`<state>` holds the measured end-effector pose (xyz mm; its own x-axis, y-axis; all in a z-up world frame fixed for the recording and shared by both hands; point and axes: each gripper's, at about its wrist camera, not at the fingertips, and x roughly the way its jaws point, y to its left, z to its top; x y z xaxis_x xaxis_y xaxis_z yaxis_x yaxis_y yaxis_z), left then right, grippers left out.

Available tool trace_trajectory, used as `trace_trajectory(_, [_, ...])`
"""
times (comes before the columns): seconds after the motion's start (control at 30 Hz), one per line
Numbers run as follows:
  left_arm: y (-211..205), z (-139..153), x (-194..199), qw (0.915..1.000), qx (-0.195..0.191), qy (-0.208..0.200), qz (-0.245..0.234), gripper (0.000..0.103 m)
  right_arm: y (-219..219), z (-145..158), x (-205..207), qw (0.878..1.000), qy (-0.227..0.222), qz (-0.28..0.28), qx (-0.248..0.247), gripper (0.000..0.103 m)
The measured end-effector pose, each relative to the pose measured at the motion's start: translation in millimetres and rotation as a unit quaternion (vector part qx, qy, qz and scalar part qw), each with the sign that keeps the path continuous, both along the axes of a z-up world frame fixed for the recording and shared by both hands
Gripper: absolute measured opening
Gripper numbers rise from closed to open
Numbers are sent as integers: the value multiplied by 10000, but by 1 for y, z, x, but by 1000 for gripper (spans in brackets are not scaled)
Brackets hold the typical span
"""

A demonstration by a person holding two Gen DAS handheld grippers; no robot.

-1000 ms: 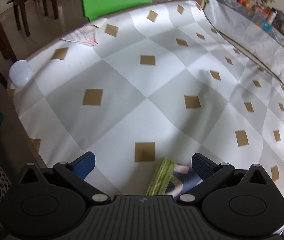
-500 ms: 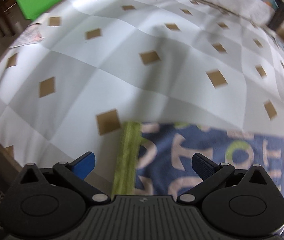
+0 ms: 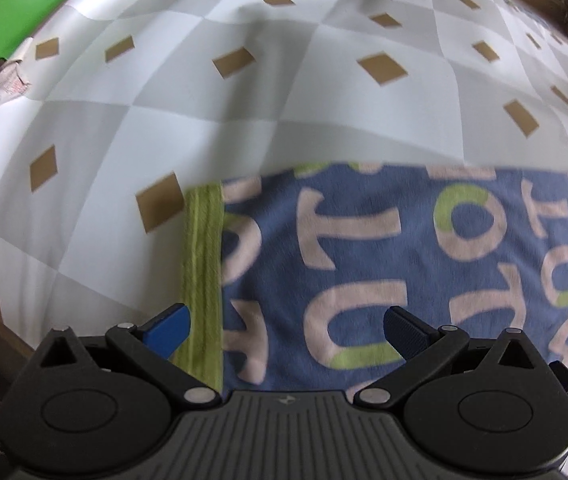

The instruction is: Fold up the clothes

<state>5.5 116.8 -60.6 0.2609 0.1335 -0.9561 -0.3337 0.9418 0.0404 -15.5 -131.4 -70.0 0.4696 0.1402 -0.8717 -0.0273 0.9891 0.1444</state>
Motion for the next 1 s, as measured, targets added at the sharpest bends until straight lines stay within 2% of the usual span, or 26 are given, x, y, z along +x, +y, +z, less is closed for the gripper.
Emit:
trace_trajectory(0.17, [-12,-21,-6,9993,-43,320,-179,103,9,-6,-9,9972,-174,596,-417,71])
trace_trajectory(0.23, [-11,-24,-10,9994,-91,309,-120,103,14,-7,-12,9955,-217,722,-574,72])
trace_trajectory(0.5, [-13,-23,-20,9996,-81,178,-186,103,13,-9,-16,9954,-288,765,-500,79])
trace_trajectory(1.0, [-19,-20,-29,9998,-19,30,-204,103,12,-8,-21,9954,-233,781,-493,82])
